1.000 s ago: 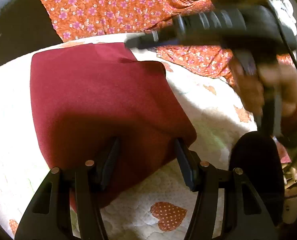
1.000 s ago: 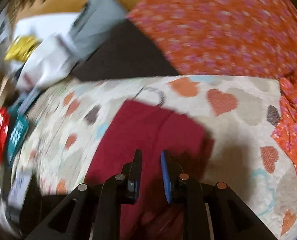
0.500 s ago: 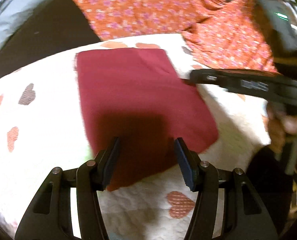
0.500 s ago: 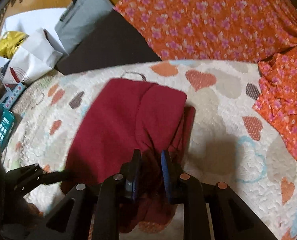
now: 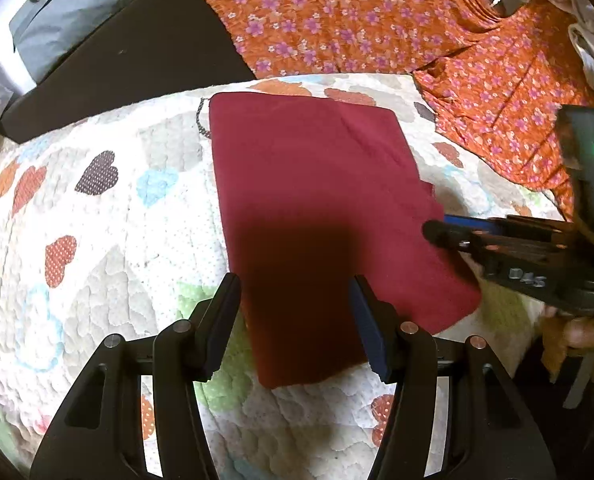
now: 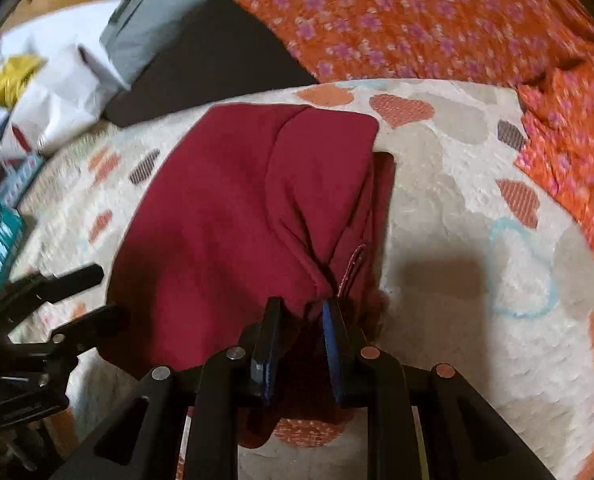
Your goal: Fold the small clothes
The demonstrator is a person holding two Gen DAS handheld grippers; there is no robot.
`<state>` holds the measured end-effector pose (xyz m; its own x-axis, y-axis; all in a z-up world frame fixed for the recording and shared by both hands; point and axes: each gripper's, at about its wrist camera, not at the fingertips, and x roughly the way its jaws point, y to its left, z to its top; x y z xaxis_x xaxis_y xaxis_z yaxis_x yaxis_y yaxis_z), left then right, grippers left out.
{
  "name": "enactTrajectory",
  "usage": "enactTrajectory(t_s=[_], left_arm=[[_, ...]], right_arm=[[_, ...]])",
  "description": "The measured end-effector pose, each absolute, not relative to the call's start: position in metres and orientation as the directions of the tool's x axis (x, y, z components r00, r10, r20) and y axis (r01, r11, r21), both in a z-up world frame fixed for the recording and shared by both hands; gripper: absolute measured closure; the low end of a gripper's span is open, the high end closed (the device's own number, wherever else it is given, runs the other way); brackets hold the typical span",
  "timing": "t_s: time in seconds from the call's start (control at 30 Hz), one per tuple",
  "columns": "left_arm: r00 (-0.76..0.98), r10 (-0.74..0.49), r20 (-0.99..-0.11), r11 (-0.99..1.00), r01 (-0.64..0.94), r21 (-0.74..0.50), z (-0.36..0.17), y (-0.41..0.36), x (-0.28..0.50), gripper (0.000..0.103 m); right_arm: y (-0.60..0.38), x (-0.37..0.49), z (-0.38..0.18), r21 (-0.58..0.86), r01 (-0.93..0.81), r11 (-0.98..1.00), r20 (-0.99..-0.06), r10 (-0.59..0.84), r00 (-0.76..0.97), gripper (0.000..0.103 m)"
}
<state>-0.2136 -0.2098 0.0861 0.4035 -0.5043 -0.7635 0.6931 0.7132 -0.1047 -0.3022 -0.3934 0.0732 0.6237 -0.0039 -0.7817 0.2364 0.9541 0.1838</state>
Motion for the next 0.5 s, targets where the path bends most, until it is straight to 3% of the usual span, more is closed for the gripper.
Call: enactTrajectory(t_s=[0.17,0.3,0.5], left_arm=[[0.383,-0.512,-0.769,0.724,0.674,-0.146,0.087,-0.211,-0.202,0.047],[0.378,-0.52,-0.766,0.737,0.652,-0.179,0.091,-0.211,-0.19,0.047],[0.394,-0.515,-0.761,0.756,0.628,-0.187,0.091,-0.215,-0.172,0.043]], right_arm=[[-0.4,-0.31,0.094,0.243,0.244,0.939,-0.74,0.017,0.672,0.08],[-0.412,-0.307,0.107,0.247,0.302,0.921,-0.702,-0.045,0.711,0.056],[-0.429,-0.284,0.096,0.325,0.356,0.876,-0.718,-0.017,0.696,0.056]])
